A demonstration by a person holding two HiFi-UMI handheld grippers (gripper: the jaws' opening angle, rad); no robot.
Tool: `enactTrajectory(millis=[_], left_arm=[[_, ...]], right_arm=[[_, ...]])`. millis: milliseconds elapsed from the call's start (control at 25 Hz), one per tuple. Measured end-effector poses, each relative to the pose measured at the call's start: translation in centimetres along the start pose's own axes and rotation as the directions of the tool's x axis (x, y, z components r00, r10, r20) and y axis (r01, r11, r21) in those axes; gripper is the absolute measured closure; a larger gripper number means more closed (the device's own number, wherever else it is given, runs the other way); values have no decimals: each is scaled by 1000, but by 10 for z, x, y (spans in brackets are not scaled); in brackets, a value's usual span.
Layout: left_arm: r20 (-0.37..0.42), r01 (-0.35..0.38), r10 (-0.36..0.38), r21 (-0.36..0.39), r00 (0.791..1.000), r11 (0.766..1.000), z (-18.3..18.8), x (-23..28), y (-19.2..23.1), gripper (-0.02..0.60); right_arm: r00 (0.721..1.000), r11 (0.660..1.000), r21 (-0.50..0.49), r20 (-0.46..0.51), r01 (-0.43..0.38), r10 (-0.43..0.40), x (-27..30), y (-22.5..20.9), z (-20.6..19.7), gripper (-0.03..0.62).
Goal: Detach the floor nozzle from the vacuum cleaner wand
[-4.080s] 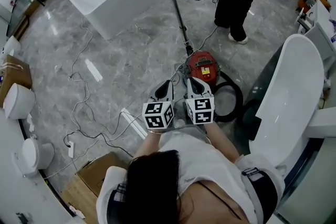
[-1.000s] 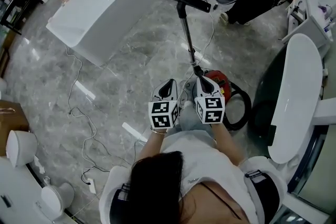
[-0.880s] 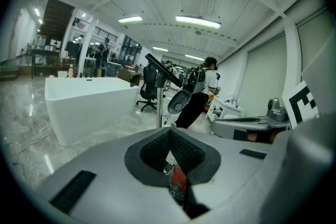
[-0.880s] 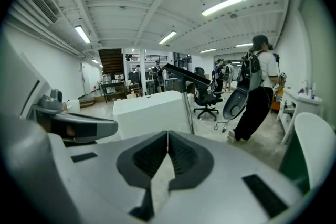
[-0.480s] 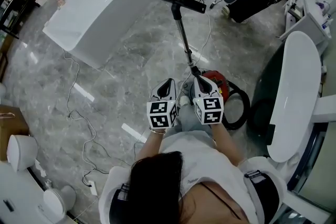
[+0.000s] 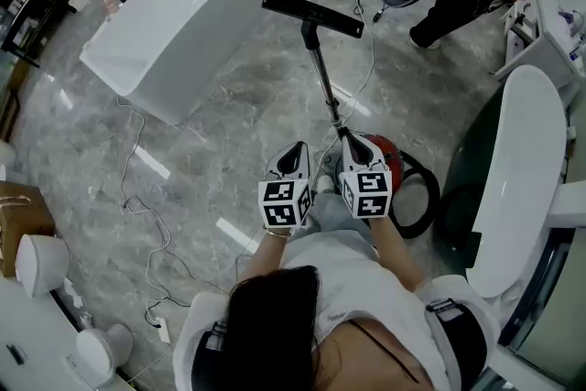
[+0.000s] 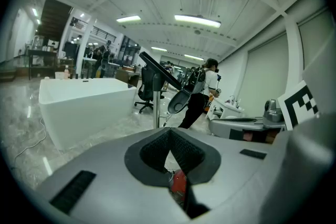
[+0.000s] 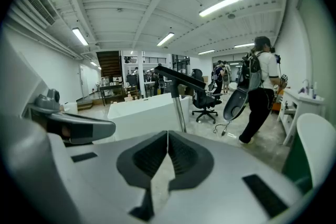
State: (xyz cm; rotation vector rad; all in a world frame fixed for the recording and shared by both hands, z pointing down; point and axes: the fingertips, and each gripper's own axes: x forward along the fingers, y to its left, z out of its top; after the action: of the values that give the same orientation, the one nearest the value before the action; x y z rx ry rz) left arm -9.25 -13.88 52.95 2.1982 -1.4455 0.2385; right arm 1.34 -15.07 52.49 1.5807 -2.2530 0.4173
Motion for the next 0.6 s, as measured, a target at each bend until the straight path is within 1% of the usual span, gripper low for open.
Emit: enactTrajectory(millis=[280, 600], left_arm=[[5, -11, 11, -6, 1000, 1000, 15, 20, 2, 578], [10, -11, 12, -20, 1000, 1000, 21, 36, 0, 578]], right_arm=[[999, 1000, 17, 30, -21, 20, 20, -14, 18, 579], [998, 999, 8, 27, -48, 48, 35, -24, 25, 579]])
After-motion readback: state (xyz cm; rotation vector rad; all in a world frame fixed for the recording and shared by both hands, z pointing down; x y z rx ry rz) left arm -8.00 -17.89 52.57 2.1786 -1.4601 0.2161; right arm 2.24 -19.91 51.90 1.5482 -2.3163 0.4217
